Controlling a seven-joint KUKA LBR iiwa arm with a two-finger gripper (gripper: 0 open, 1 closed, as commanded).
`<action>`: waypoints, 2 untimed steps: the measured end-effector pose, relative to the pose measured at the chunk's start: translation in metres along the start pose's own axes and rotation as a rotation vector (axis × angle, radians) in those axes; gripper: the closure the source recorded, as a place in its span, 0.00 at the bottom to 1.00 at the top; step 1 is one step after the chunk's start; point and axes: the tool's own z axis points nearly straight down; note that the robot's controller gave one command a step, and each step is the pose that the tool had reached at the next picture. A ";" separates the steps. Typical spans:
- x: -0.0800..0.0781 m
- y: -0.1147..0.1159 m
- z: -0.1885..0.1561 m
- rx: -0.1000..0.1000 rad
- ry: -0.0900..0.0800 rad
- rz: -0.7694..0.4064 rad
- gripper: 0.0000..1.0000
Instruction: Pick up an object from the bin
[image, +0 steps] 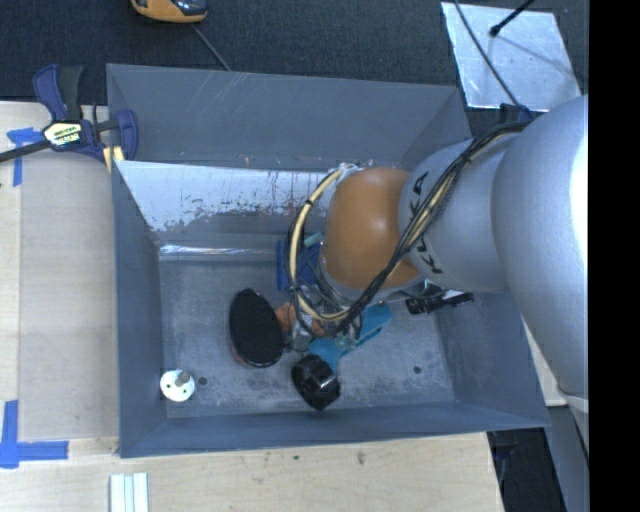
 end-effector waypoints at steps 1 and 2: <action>-0.002 0.008 -0.105 0.001 0.007 -0.016 1.00; -0.002 0.008 -0.105 0.001 0.006 -0.016 1.00</action>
Offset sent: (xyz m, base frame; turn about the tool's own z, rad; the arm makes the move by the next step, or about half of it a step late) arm 0.0000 0.0000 0.0000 0.0000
